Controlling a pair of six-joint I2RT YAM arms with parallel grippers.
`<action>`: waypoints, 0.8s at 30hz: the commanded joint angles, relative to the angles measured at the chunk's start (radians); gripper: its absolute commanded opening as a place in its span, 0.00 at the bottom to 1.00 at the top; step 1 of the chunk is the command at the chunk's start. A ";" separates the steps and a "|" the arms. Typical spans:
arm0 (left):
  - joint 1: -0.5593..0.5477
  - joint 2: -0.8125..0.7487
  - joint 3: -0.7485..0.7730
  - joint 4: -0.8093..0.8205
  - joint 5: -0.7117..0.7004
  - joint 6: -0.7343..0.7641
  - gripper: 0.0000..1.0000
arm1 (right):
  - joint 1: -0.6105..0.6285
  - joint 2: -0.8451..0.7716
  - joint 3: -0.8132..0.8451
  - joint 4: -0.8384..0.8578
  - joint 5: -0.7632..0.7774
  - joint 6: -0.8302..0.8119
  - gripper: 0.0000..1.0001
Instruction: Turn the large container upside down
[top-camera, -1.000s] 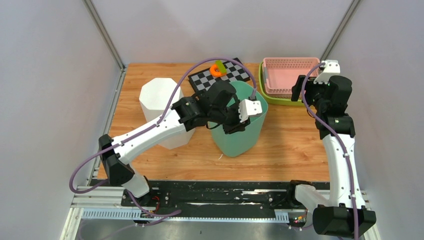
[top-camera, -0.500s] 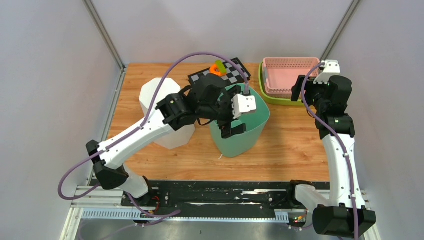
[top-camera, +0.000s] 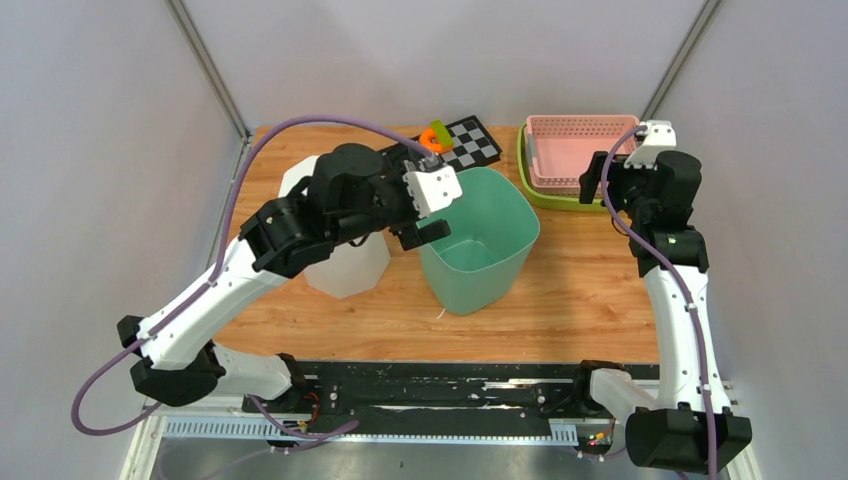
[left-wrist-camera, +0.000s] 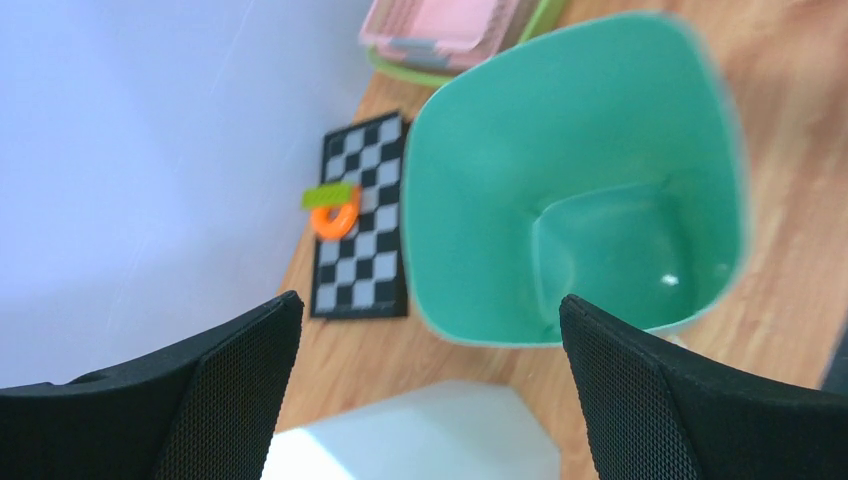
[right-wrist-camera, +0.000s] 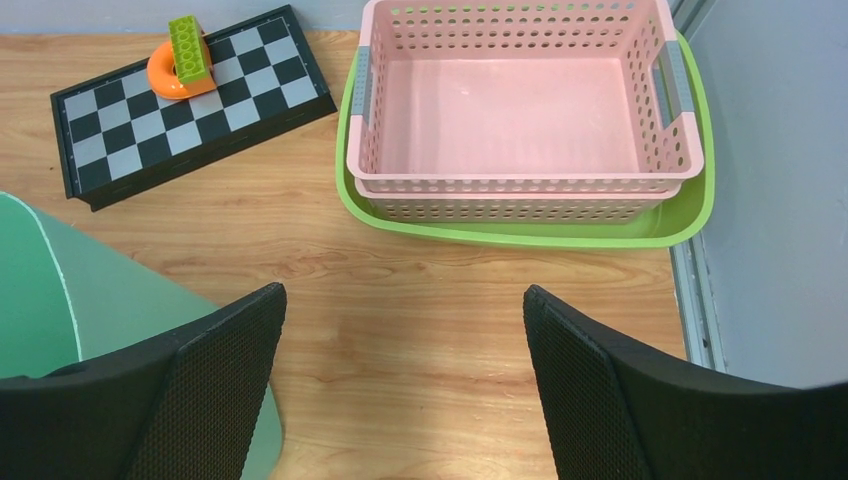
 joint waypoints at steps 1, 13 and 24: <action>0.123 -0.011 -0.054 0.022 -0.119 -0.002 1.00 | -0.019 0.005 -0.016 0.008 -0.037 0.009 0.91; 0.426 -0.060 -0.141 0.001 -0.133 -0.139 1.00 | -0.018 0.016 -0.020 0.006 -0.066 0.015 0.91; 0.478 -0.112 -0.222 -0.144 -0.121 -0.181 1.00 | -0.019 0.012 -0.022 0.007 -0.065 0.020 0.91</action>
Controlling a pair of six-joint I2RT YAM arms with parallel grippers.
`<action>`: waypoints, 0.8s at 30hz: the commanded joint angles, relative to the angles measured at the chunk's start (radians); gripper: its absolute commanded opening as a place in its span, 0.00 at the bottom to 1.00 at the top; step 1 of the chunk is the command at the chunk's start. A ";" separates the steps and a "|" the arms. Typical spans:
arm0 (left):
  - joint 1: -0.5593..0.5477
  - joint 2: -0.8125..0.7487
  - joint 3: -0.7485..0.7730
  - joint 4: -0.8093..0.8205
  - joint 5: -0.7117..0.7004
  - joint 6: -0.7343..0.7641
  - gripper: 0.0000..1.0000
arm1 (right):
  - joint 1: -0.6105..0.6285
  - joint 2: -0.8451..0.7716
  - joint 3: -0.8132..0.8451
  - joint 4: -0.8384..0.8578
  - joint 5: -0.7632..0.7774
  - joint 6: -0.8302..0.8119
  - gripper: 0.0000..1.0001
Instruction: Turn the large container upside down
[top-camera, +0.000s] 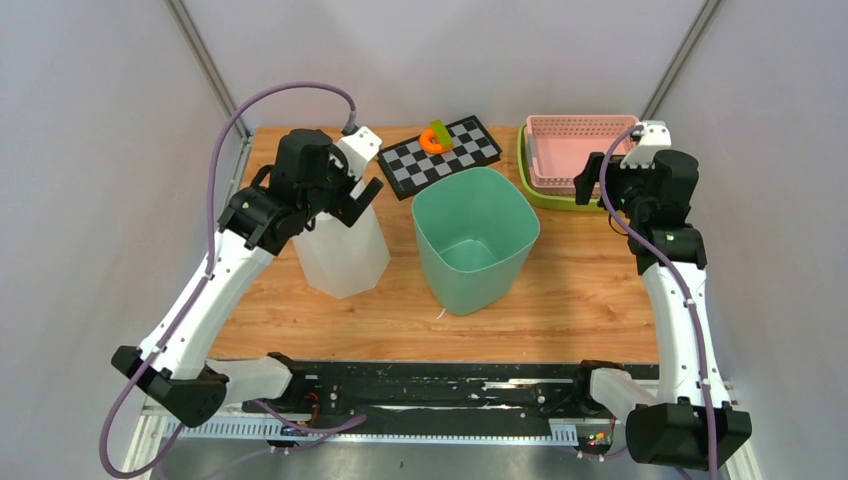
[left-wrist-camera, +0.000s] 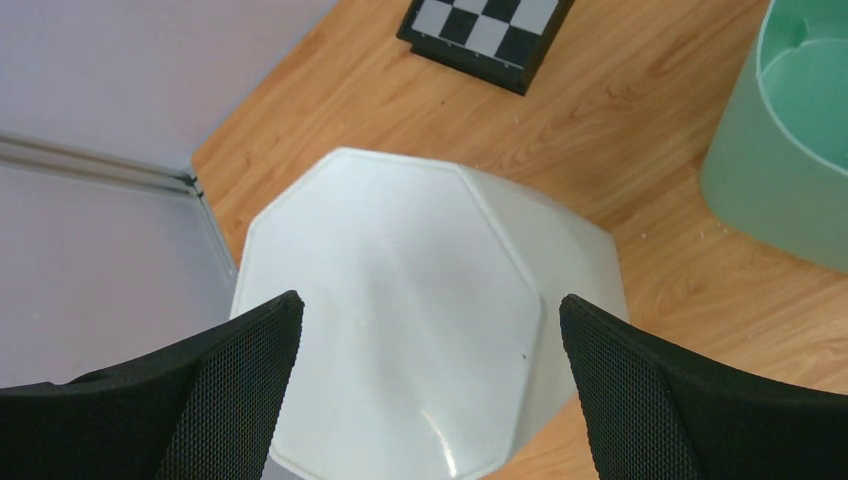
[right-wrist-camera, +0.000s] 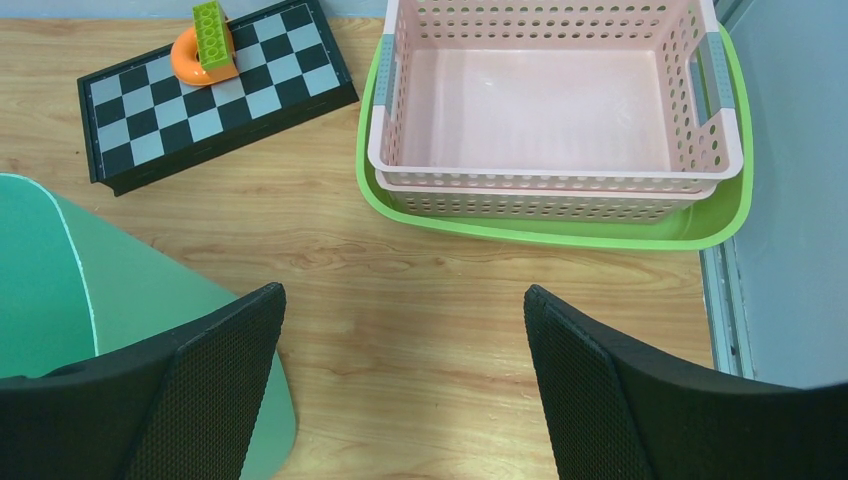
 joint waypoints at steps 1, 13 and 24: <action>0.013 -0.046 -0.025 -0.076 0.034 -0.023 1.00 | -0.019 -0.009 -0.016 0.006 -0.012 0.013 0.91; 0.015 -0.094 -0.126 -0.099 -0.038 -0.005 1.00 | -0.019 -0.018 -0.019 0.006 -0.017 0.015 0.91; 0.031 -0.080 -0.218 0.078 -0.261 0.034 0.96 | -0.019 -0.018 -0.025 0.005 -0.030 0.021 0.91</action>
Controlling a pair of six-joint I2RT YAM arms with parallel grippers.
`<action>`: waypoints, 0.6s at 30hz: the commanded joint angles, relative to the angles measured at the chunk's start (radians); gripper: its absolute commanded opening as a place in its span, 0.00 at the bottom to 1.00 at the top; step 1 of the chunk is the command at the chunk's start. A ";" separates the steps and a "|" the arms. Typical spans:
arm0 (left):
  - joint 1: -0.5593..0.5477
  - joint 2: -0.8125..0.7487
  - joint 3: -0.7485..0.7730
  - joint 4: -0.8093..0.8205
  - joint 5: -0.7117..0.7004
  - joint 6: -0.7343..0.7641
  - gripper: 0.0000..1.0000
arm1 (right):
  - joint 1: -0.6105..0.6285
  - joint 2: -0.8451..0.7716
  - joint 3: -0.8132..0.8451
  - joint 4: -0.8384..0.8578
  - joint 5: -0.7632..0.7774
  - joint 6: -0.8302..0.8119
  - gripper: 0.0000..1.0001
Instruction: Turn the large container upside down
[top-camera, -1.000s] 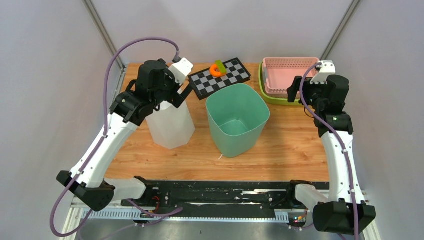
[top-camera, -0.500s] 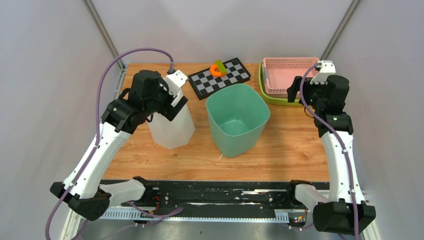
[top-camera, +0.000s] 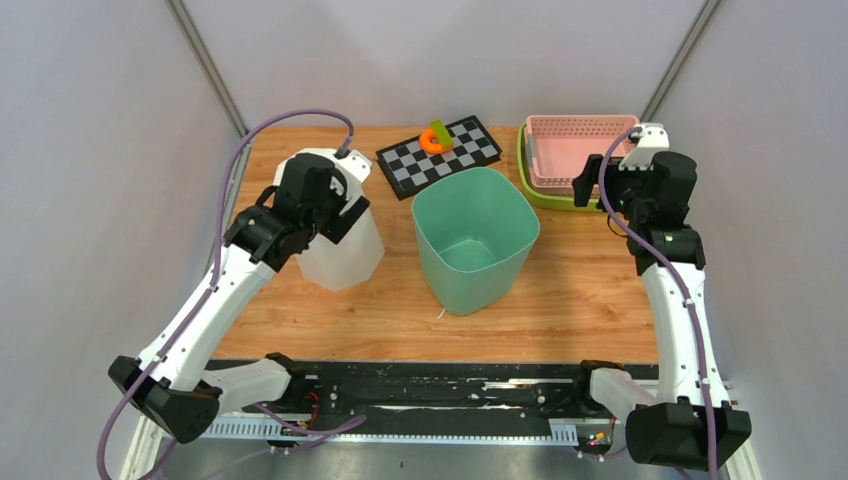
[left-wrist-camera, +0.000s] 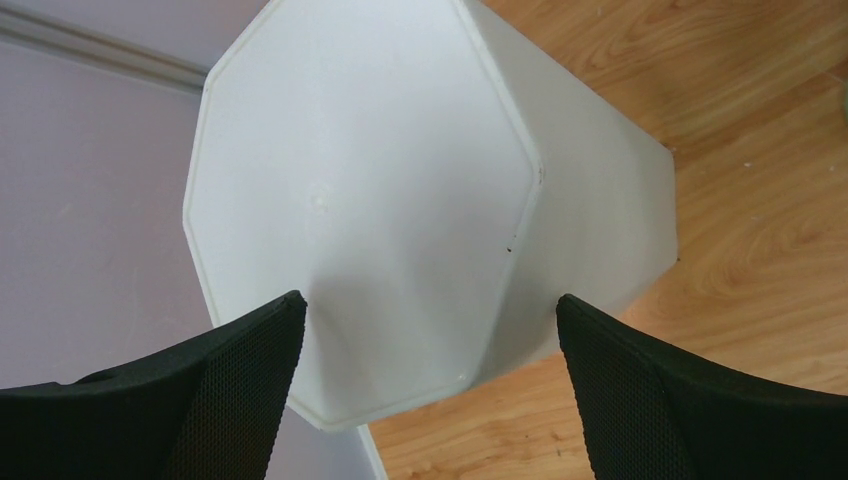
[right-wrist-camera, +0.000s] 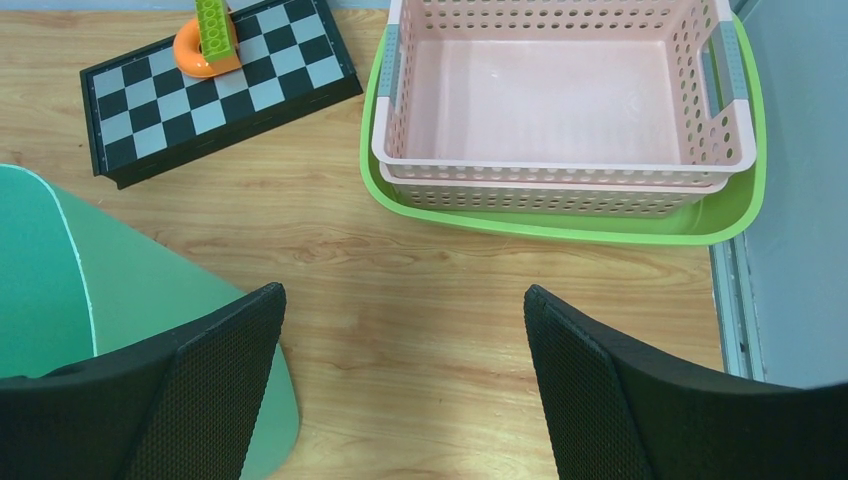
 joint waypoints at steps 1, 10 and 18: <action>0.023 0.011 -0.031 0.105 -0.122 0.035 0.94 | -0.019 -0.016 -0.012 0.005 -0.022 0.018 0.91; 0.081 0.062 -0.070 0.244 -0.149 0.122 0.93 | -0.019 -0.014 -0.014 0.005 -0.028 0.022 0.91; 0.186 0.169 -0.037 0.339 -0.108 0.173 0.92 | -0.019 -0.013 -0.017 0.005 -0.031 0.025 0.91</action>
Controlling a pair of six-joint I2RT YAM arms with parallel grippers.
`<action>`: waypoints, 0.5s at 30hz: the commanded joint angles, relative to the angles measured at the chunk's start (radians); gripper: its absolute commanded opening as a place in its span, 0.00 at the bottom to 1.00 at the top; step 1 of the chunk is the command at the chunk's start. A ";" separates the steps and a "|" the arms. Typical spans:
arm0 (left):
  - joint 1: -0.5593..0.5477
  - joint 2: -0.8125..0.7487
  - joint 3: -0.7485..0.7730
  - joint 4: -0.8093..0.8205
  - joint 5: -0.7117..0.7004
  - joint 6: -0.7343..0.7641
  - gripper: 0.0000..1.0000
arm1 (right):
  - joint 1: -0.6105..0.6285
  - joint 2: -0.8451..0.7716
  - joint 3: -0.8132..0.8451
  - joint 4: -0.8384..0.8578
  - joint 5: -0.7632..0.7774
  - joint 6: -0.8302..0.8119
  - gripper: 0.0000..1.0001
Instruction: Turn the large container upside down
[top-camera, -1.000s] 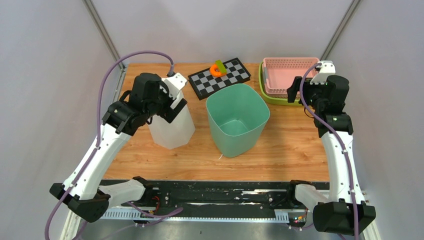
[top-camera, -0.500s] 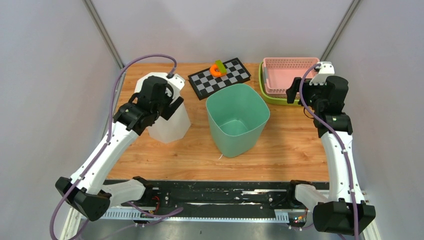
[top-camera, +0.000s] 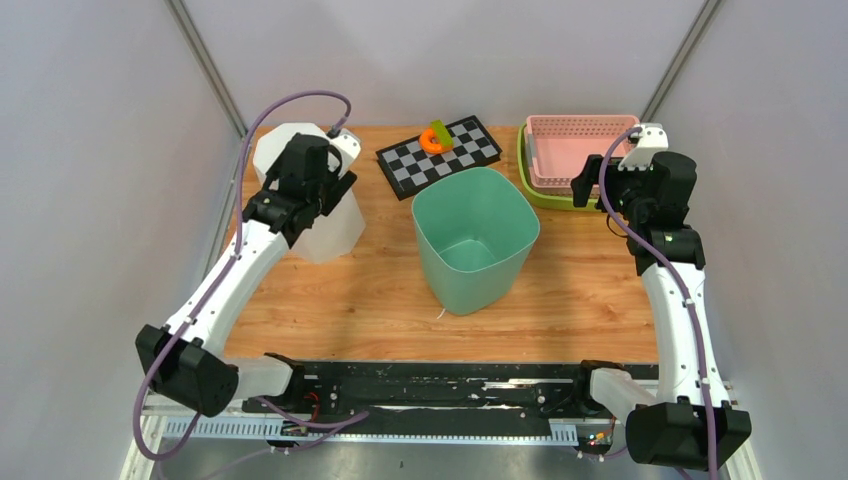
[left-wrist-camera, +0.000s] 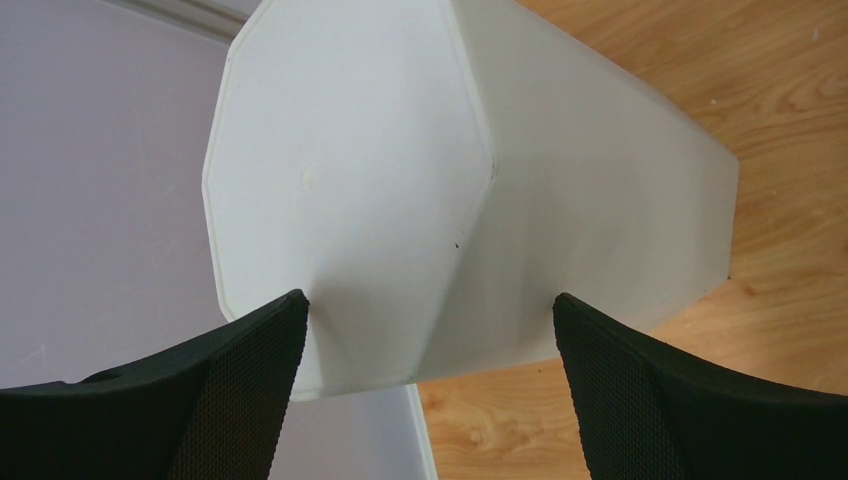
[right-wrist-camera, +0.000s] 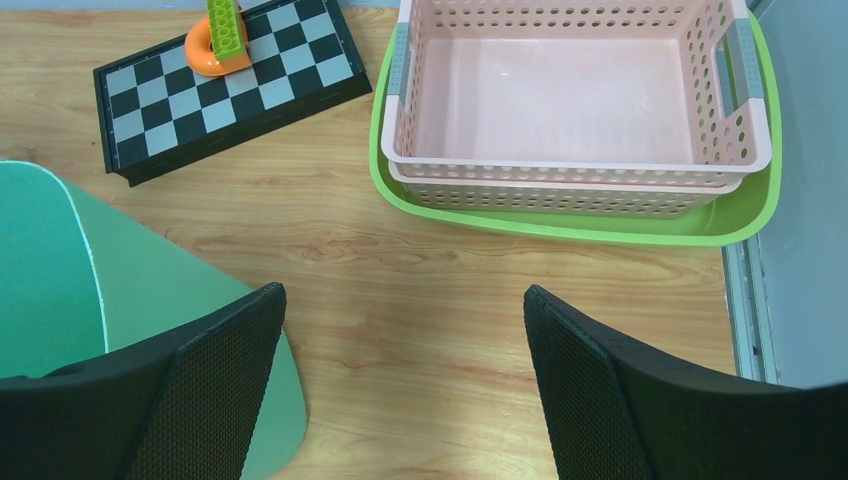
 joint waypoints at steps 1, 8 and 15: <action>0.059 0.063 0.029 0.086 0.023 0.041 0.92 | -0.019 -0.013 -0.015 0.005 -0.014 0.016 0.91; 0.116 0.163 0.089 0.173 0.044 0.082 0.91 | -0.019 -0.010 -0.014 0.005 -0.016 0.017 0.91; 0.138 0.193 0.175 0.159 0.082 0.058 0.97 | -0.019 -0.011 -0.016 0.005 -0.017 0.017 0.91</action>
